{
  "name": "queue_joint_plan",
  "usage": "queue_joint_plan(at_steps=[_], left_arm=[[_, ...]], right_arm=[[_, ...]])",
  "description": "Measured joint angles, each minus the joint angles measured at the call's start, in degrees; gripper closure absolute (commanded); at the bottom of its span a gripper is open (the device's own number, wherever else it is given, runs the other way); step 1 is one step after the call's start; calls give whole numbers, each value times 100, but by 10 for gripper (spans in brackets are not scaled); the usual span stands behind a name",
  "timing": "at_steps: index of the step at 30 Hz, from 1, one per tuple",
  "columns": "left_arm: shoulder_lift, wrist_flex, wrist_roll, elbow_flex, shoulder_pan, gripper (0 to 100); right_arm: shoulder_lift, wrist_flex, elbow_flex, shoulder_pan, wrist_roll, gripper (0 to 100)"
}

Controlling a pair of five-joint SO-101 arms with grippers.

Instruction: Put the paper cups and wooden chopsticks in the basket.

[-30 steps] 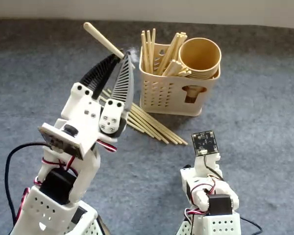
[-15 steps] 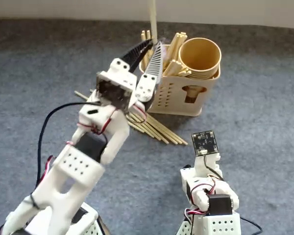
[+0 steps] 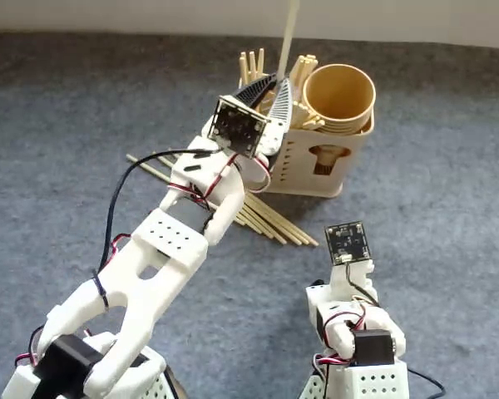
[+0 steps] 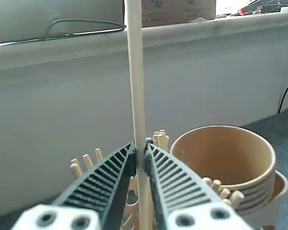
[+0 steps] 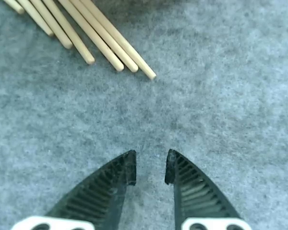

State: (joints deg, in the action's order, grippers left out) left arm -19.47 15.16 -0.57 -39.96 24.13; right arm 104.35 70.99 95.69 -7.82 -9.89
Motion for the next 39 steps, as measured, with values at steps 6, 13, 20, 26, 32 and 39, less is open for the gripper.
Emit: queue_joint_plan(at_steps=[6, 13, 20, 26, 32, 39], left_arm=[[0, -1046, 0, 176, -229, 872], [0, -2470, 0, 563, -492, 881], [0, -2488, 0, 563, -492, 881], [-607, -2488, 0, 70, -457, 881], [-1609, -2602, 0, -580, -484, 881], [-2646, -3754, 0, -677, -1108, 877]], right_arm=[[0, 0, 0, 0, 0, 879], [0, 0, 0, 0, 0, 879], [0, 0, 0, 0, 0, 879], [0, 0, 0, 0, 0, 879], [0, 0, 0, 0, 0, 879], [0, 0, 0, 0, 0, 879]])
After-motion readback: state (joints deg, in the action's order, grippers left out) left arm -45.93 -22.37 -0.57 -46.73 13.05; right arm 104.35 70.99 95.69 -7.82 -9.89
